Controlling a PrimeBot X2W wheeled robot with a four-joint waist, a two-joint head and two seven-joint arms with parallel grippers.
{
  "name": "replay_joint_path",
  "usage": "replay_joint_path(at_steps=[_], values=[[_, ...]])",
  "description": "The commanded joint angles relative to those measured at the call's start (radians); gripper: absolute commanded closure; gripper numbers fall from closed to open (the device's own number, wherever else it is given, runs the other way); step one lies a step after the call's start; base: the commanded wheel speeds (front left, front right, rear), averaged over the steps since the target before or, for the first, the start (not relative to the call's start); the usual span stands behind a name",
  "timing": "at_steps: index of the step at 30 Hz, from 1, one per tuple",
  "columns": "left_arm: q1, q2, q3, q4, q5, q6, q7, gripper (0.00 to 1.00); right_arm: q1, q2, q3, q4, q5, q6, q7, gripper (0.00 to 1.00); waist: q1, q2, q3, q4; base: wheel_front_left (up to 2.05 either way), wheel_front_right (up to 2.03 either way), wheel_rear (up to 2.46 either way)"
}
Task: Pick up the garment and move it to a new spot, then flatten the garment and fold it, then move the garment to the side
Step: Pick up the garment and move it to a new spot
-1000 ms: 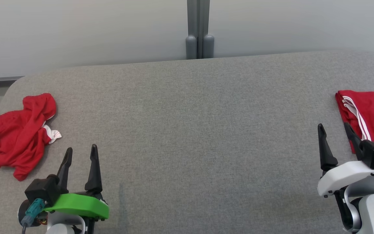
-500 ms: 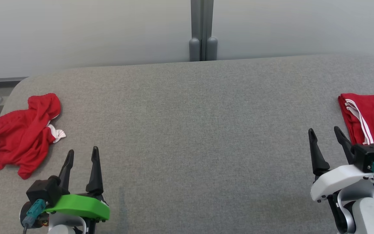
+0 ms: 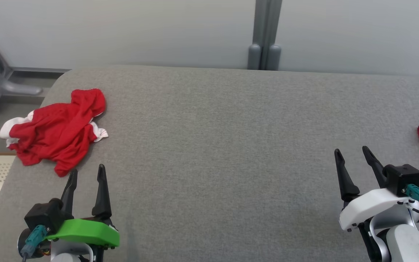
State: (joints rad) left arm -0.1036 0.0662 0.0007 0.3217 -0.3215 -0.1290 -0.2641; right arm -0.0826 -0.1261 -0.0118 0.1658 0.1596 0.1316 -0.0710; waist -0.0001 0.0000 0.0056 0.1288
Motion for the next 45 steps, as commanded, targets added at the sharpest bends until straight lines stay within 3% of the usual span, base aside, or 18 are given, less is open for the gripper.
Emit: replay_joint_path(at_steps=[1, 11, 20, 35, 45], values=[[0.022, -0.002, 0.007, -0.001, 0.003, -0.002, 0.000, 0.00, 0.007, -0.002, 0.003, 0.000, 0.006, -0.002, -0.004, 0.00, 0.0001, 0.0000, -0.006, 0.076, 0.00, 0.00, 0.00], [0.041, 0.005, 0.024, 0.006, 0.010, -0.002, 0.000, 0.00, 0.015, 0.013, 0.030, 0.010, 0.016, -0.002, -0.015, 0.00, 0.0001, 0.0000, -0.011, 0.221, 0.00, 0.00, 0.00], [0.045, 0.004, 0.030, -0.001, 0.010, -0.002, 0.000, 0.00, 0.004, 0.022, 0.046, 0.018, 0.024, -0.002, -0.017, 0.00, 0.0001, 0.0000, 0.004, 0.283, 0.00, 0.00, 0.00], [0.016, -0.003, 0.018, 0.015, -0.013, -0.002, 0.000, 0.00, -0.003, 0.017, 0.047, 0.010, 0.034, -0.002, -0.012, 0.00, 0.0001, 0.0000, 0.023, 0.284, 0.00, 0.00, 0.00], [-0.272, 0.067, -0.072, 0.224, -0.194, -0.002, 0.125, 0.00, -0.052, -0.028, 0.074, -0.040, 0.027, -0.002, 0.033, 0.00, 0.0001, 0.0000, 0.129, 0.228, 0.00, 0.00, 0.00]])
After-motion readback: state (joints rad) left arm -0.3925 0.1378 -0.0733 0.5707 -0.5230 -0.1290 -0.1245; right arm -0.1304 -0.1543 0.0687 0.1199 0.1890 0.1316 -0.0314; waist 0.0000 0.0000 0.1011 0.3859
